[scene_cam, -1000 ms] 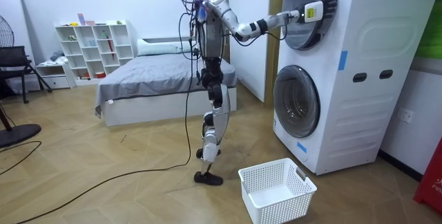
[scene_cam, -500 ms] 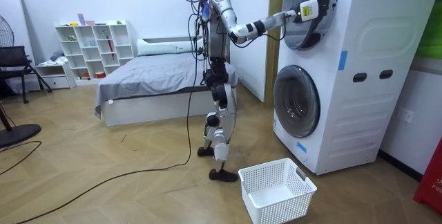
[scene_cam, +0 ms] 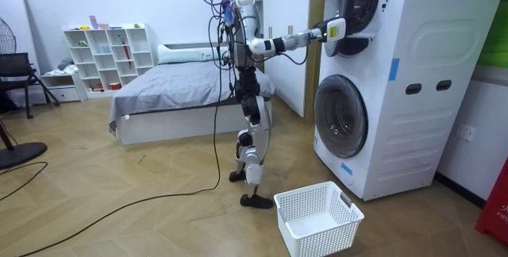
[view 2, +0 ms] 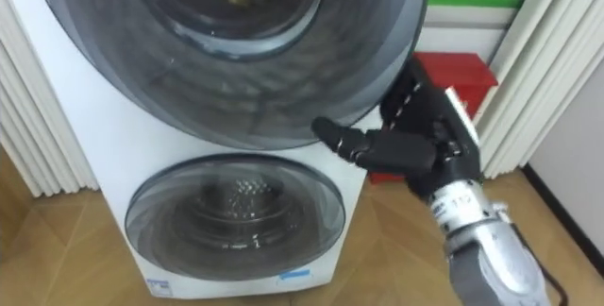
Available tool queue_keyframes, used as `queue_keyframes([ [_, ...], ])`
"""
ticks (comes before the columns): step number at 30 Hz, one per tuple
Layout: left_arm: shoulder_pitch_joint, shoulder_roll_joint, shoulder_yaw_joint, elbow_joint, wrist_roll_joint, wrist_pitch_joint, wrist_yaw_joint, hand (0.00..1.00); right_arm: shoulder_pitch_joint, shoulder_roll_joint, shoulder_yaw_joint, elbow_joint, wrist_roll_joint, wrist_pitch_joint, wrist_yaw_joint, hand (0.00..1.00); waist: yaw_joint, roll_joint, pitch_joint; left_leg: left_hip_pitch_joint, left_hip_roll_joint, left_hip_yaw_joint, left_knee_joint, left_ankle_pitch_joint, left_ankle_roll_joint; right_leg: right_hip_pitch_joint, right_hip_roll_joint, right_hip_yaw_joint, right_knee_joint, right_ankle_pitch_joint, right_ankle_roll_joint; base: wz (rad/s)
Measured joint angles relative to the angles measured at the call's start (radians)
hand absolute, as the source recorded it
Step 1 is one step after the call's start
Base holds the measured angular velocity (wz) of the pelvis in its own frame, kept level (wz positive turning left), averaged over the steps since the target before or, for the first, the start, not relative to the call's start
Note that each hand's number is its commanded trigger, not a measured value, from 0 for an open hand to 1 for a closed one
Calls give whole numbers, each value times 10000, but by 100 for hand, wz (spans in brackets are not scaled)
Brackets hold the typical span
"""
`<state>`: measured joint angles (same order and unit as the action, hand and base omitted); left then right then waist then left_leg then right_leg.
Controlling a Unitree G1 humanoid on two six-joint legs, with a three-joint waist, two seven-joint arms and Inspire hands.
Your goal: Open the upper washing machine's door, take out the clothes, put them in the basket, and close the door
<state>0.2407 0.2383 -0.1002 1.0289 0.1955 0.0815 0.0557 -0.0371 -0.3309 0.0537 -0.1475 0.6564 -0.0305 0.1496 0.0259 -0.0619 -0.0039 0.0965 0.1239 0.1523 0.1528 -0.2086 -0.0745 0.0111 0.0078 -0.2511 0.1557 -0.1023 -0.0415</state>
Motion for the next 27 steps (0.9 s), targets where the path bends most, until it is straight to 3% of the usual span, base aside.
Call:
queue_keyframes([
  [8, -102, -107, -11, 0, 38, -75, -67, 0, 789, 103, 123, -179, 29, -18, 947, 0, -36, 141, -10, 15, -19, 103, 96, 9, 11, 66, -36, 47, -34, -18, 26, 1],
  [27, -290, -135, 11, 276, 14, -456, -192, 0, 872, 138, 1, -975, 148, 51, 1149, 0, -54, 199, 5, -111, -84, 269, 84, 10, 14, -260, -50, 354, 97, -72, 93, -3],
])
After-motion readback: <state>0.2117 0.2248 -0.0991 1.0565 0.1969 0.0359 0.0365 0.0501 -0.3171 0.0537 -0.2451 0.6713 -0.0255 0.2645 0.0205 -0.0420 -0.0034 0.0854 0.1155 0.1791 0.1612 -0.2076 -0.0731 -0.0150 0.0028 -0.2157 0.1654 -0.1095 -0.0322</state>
